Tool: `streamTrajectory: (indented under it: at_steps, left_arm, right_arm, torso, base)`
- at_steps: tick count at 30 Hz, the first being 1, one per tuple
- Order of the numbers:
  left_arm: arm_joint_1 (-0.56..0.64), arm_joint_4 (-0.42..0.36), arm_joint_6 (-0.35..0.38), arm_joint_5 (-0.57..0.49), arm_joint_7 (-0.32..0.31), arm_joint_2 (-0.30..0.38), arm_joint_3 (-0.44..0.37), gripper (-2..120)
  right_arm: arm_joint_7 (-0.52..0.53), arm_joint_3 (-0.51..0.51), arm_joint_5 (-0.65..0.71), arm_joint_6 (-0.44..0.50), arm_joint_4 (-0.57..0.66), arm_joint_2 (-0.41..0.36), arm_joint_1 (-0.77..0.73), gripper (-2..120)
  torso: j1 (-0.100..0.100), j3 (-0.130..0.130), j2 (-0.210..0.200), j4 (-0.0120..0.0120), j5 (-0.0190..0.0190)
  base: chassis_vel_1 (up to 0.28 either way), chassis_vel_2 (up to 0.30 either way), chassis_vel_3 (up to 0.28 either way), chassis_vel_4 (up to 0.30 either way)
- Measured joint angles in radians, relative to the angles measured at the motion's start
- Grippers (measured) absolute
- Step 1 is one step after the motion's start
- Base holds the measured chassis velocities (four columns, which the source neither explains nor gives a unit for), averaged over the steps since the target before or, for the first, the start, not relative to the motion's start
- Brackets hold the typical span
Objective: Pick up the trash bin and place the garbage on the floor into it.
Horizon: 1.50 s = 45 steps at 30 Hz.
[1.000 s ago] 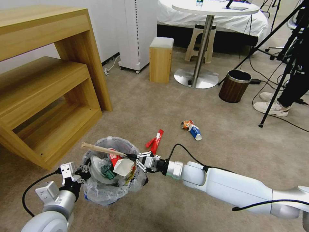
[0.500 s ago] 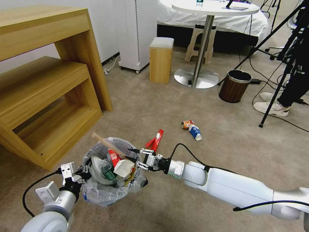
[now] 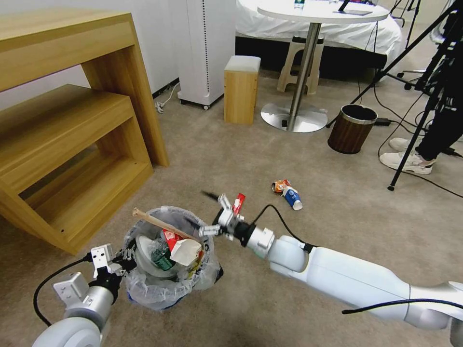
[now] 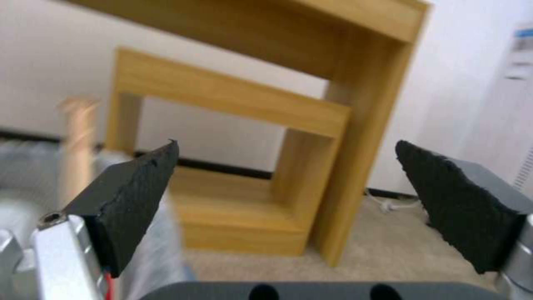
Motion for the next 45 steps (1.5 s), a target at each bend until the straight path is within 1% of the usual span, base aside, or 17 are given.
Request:
streamTrajectory:
  at_steps: [5, 7, 9, 11, 13, 15, 16, 19, 22, 27, 28, 29, 30, 33, 35, 37, 45]
  left_arm:
    - [-0.003, 0.005, 0.0, 0.001, 0.001, 0.001, -0.001, 1]
    - [0.001, 0.009, 0.0, 0.0, 0.001, 0.008, -0.005, 1]
    - [0.002, 0.01, 0.001, 0.0, 0.001, 0.009, -0.005, 1]
    - [0.001, 0.015, 0.003, 0.0, 0.001, 0.012, -0.005, 1]
    - [0.0, 0.016, 0.003, 0.0, 0.001, 0.012, -0.005, 1]
    - [-0.002, 0.022, 0.003, 0.0, 0.001, 0.012, 0.0, 1]
    - [-0.002, 0.022, 0.003, 0.0, 0.001, 0.012, 0.0, 1]
    - [-0.006, 0.027, 0.003, 0.002, 0.001, 0.012, 0.007, 1]
    - [-0.007, 0.033, 0.003, 0.006, 0.004, 0.011, 0.011, 1]
    - [-0.009, 0.036, 0.003, 0.009, 0.008, 0.01, 0.013, 1]
    - [-0.01, 0.037, 0.003, 0.009, 0.009, 0.011, 0.014, 1]
    - [-0.011, 0.039, 0.003, 0.01, 0.01, 0.011, 0.014, 1]
    - [-0.012, 0.04, 0.002, 0.011, 0.01, 0.011, 0.013, 1]
    - [-0.013, 0.04, 0.002, 0.013, 0.01, 0.011, 0.014, 1]
    - [-0.012, 0.039, 0.002, 0.014, 0.01, 0.01, 0.015, 1]
    - [-0.006, 0.037, 0.001, 0.021, 0.011, 0.01, 0.018, 1]
    - [0.017, 0.024, -0.005, 0.034, 0.019, 0.01, 0.014, 1]
  right_arm:
    - [0.028, 0.058, 0.037, -0.025, 0.023, 0.001, -0.025, 100]
    - [0.077, 0.12, 0.089, -0.06, 0.03, -0.004, -0.046, 100]
    - [0.091, 0.134, 0.104, -0.069, 0.03, -0.006, -0.05, 100]
    - [0.161, 0.194, 0.21, -0.119, 0.03, -0.022, -0.069, 100]
    - [0.176, 0.206, 0.238, -0.13, 0.03, -0.026, -0.074, 100]
    - [0.22, 0.275, 0.317, -0.162, 0.02, -0.047, -0.111, 100]
    - [0.22, 0.275, 0.317, -0.162, 0.02, -0.047, -0.111, 100]
    - [0.254, 0.369, 0.339, -0.193, 0.011, -0.073, -0.182, 100]
    - [0.293, 0.419, 0.325, -0.208, 0.012, -0.086, -0.24, 100]
    - [0.332, 0.507, 0.259, -0.202, 0.017, -0.107, -0.348, 100]
    - [0.343, 0.537, 0.216, -0.182, 0.017, -0.115, -0.39, 100]
    - [0.344, 0.571, 0.174, -0.167, 0.017, -0.123, -0.431, 100]
    - [0.34, 0.598, 0.148, -0.154, 0.018, -0.129, -0.466, 100]
    - [0.333, 0.66, 0.101, -0.122, 0.03, -0.141, -0.534, 100]
    - [0.329, 0.677, 0.091, -0.116, 0.034, -0.145, -0.55, 100]
    - [0.312, 0.74, 0.055, -0.101, 0.048, -0.156, -0.609, 100]
    - [0.264, 0.849, 0.016, -0.09, 0.059, -0.159, -0.702, 100]
  torso:
    - [0.0, 0.0, 0.0, -0.0002, 0.0001]
    - [0.0, 0.0, 0.0, -0.0001, 0.0003]
    - [0.0, 0.0, 0.0, 0.0, 0.0003]
    - [0.0, 0.0, 0.0, -0.0001, 0.0001]
    - [0.0, 0.0, 0.0, -0.0001, 0.0003]
    - [0.0, 0.0, 0.0, -0.0002, -0.0001]
    - [0.0, 0.0, 0.0, -0.0002, -0.0001]
    - [0.0, 0.0, 0.0, -0.0001, 0.0]
    - [0.0, 0.0, 0.0, -0.0003, 0.0008]
    - [0.0, 0.0, 0.0, -0.0001, 0.0]
    - [0.0, 0.0, 0.0, -0.0004, 0.0012]
    - [0.0, 0.0, 0.0, 0.0001, 0.0002]
    - [0.0, 0.0, 0.0, -0.0005, -0.0002]
    - [0.0, 0.0, 0.0, -0.0002, 0.0009]
    - [0.0, 0.0, 0.0, -0.0002, 0.0004]
    - [0.0, 0.0, 0.0, -0.0001, 0.0002]
    - [0.0, 0.0, 0.0, -0.0001, 0.0001]
  base:
    - [0.0, 0.0, 0.0, 0.0]
    - [0.0, 0.0, 0.0, 0.0]
    - [0.0, 0.0, 0.0, 0.0]
    - [0.0, 0.0, 0.0, 0.0]
    - [0.0, 0.0, 0.0, 0.0]
    - [0.0, 0.0, 0.0, 0.0]
    - [0.0, 0.0, 0.0, 0.0]
    - [0.0, 0.0, 0.0, 0.0]
    - [0.0, 0.0, 0.0, 0.0]
    - [0.0, 0.0, 0.0, 0.0]
    - [0.0, 0.0, 0.0, 0.0]
    - [0.0, 0.0, 0.0, 0.0]
    - [0.0, 0.0, 0.0, 0.0]
    - [0.0, 0.0, 0.0, 0.0]
    - [0.0, 0.0, 0.0, 0.0]
    - [0.0, 0.0, 0.0, 0.0]
    - [0.0, 0.0, 0.0, 0.0]
